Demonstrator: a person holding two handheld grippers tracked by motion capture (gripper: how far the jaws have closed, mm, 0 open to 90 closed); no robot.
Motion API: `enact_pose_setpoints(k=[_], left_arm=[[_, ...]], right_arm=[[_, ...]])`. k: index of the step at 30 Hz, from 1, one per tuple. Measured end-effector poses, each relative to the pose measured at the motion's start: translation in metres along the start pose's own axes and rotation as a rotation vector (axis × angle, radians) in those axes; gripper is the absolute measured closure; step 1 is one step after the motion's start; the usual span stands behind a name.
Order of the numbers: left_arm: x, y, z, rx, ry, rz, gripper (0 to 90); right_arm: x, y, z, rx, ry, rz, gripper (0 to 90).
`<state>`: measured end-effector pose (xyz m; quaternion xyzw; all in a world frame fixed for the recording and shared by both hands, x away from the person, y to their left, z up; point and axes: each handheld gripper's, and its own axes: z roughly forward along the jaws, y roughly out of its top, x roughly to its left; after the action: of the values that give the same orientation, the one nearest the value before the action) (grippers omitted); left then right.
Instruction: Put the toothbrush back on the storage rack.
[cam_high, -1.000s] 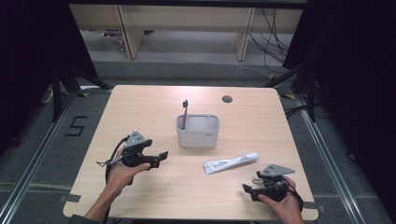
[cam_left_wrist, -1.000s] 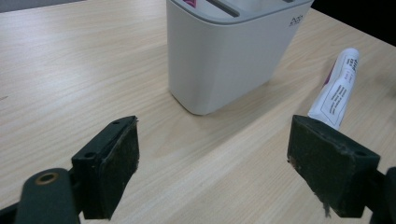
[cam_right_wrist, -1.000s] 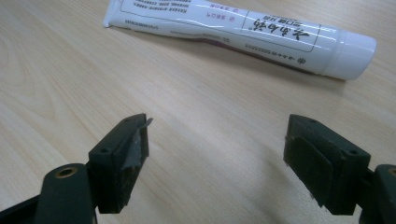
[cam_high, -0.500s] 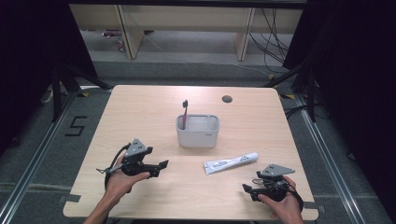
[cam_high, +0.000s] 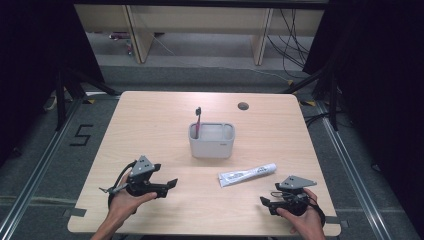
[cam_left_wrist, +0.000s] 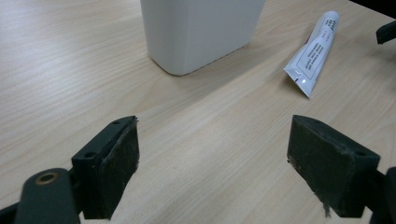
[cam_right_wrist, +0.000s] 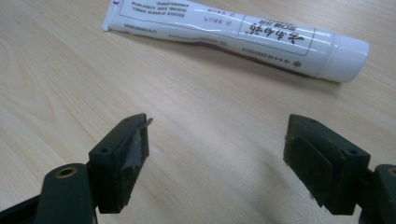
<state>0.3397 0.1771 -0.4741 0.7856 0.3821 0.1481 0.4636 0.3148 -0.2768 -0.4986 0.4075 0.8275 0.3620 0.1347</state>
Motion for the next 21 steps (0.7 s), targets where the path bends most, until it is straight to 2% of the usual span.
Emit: enact_pose_setpoints(k=[2, 3, 9, 11, 16, 17, 18, 19, 21], left_arm=[[-0.002, -0.002, -0.002, 0.005, 0.002, 0.005, 16.4], [-0.003, -0.005, -0.005, 0.006, -0.002, 0.01, 16.5], [-0.007, -0.015, -0.008, 0.012, -0.013, -0.001, 16.4], [-0.009, -0.02, -0.01, 0.022, -0.015, 0.003, 16.4], [-0.013, -0.025, -0.013, 0.027, -0.024, 0.004, 16.3], [-0.015, -0.028, -0.014, 0.021, -0.025, -0.007, 16.3], [-0.015, -0.028, -0.014, 0.021, -0.025, -0.007, 16.2], [-0.016, -0.031, -0.016, 0.037, -0.03, 0.002, 16.2], [-0.017, -0.033, -0.018, 0.046, -0.032, 0.009, 16.2]], right_arm=[[0.001, 0.0, -0.001, 0.013, -0.003, 0.013, 23.0], [-0.001, 0.0, -0.001, -0.001, -0.023, -0.017, 23.0], [-0.001, 0.0, -0.001, -0.002, -0.017, -0.021, 23.0], [0.001, 0.0, -0.002, 0.016, -0.007, 0.022, 23.0], [-0.001, -0.001, -0.002, 0.005, -0.012, 0.001, 23.0], [0.003, -0.001, -0.002, 0.021, -0.003, 0.046, 23.0], [0.003, -0.001, -0.002, 0.021, -0.003, 0.046, 23.0], [0.0, -0.001, -0.002, 0.006, -0.005, 0.006, 23.0], [0.0, -0.001, -0.002, 0.009, -0.005, 0.002, 23.0]])
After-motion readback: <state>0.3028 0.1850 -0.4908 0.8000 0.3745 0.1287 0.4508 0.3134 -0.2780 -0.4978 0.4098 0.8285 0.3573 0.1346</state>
